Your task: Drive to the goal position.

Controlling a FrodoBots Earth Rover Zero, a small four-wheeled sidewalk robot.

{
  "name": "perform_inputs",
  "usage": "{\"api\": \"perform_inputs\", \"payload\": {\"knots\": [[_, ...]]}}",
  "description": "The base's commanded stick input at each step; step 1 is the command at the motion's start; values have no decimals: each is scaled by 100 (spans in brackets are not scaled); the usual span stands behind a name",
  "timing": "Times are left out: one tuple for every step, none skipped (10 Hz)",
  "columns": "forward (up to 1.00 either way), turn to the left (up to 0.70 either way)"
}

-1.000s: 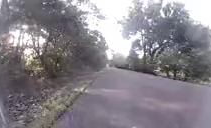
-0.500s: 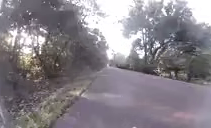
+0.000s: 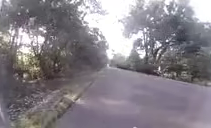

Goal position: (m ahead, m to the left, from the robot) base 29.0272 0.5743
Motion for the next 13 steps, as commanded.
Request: {"api": "perform_inputs", "payload": {"knots": [[70,0],[70,0],[70,0],[70,0],[70,0],[70,0],[70,0],[70,0],[70,0],[70,0],[70,0],[70,0],[70,0]]}}
